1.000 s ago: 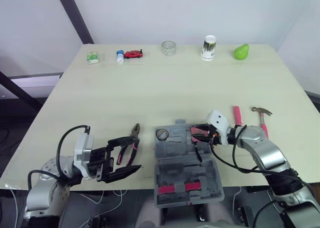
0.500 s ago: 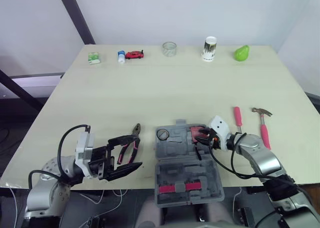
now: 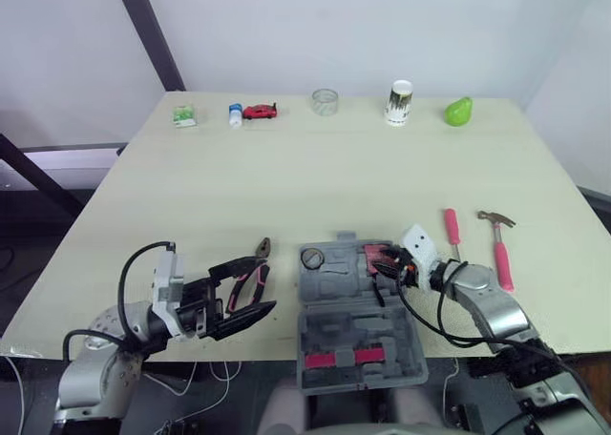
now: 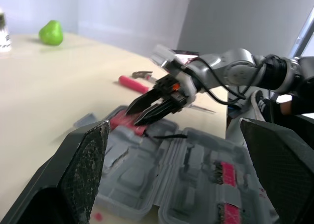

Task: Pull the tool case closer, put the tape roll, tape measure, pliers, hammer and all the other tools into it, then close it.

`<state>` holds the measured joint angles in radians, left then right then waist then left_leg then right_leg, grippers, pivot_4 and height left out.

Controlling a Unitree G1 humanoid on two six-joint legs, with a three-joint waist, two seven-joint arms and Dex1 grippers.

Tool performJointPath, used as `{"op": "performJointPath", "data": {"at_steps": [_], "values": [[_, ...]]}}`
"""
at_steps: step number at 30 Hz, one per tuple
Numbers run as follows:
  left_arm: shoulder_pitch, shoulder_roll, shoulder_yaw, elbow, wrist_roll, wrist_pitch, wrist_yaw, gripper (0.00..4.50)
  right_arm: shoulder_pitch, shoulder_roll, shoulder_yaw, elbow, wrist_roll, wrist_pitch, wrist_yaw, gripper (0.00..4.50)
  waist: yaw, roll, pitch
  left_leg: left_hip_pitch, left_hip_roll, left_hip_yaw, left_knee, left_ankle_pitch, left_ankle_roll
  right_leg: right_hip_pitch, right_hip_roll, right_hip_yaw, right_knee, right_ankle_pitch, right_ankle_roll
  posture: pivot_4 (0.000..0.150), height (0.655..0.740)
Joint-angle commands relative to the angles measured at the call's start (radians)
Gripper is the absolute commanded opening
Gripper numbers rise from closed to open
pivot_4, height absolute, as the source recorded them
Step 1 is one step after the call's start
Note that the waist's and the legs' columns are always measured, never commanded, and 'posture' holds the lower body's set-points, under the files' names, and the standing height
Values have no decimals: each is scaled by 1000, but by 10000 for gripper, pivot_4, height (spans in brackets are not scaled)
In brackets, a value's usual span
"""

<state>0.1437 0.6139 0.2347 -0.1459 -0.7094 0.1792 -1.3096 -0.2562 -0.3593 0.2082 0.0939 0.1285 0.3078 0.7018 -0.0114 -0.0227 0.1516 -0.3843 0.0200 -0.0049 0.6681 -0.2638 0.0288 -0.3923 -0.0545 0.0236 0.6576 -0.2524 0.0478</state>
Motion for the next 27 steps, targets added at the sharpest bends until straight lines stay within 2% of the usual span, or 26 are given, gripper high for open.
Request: {"op": "performJointPath", "data": {"at_steps": [1,7,10,13,15,17,18,19,20,24,27], "values": [[11,-34,22,-46,-17,13,81,45000,43,23,-120,-77,95,-85,-11,18211,0,3,2,-1,0,0,0,0,0,0,0,0,0,0,0,1500,7400],[-4,-137,50,-70,77,8,383,45000,142,57,-236,-266,223,-131,-22,18211,-1,6,4,-11,0,-2,0,0,0,-10,1,-1,1,2,4,1500,7400],[-19,-111,56,-77,87,86,470,45000,170,44,-273,-314,264,-102,-31,18211,-2,6,4,-11,0,-3,0,0,0,-10,2,-2,1,2,4,1500,7400],[-23,-99,74,-65,61,95,463,45000,208,-2,-316,-360,332,-65,10,18211,-2,7,5,-11,0,-2,0,0,0,-10,2,-1,1,2,3,1500,7400],[-3,-84,91,-65,46,103,441,45000,247,-58,-337,-379,338,-69,48,23142,-1,7,5,-11,0,-1,0,0,0,-10,1,-1,0,1,2,1500,7400],[36,-67,119,-66,13,120,403,45000,305,-109,-379,-387,354,-79,84,31451,-1,7,5,-12,0,-1,0,0,0,-10,1,-1,0,1,2,1500,7400],[61,-57,131,-62,15,112,382,45000,342,-135,-401,-392,360,-88,106,32239,-1,7,5,-12,0,-1,0,0,0,-10,1,-1,-1,1,2,1500,7400],[98,-46,157,-51,1,115,356,45000,404,-166,-439,-398,374,-98,142,38941,-1,7,5,-12,0,-1,0,0,0,-10,1,-1,-1,1,2,1500,7400],[143,-36,189,-37,-10,116,332,45000,487,-192,-503,-408,400,-105,181,43646,1,7,5,-12,0,-1,-1,0,0,-10,1,-1,-1,1,2,1500,7400],[242,-25,268,2,-32,109,289,45000,691,-225,-669,-439,474,-124,242,44443,4,8,6,-13,0,-2,-4,0,0,-10,1,-2,-4,0,1,1500,7400],[318,-23,296,77,14,60,242,45000,858,-204,-788,-444,495,-155,285,44443,1,8,7,-12,1,-1,-3,0,0,-10,1,-1,-4,-3,4,1500,7400]]}}
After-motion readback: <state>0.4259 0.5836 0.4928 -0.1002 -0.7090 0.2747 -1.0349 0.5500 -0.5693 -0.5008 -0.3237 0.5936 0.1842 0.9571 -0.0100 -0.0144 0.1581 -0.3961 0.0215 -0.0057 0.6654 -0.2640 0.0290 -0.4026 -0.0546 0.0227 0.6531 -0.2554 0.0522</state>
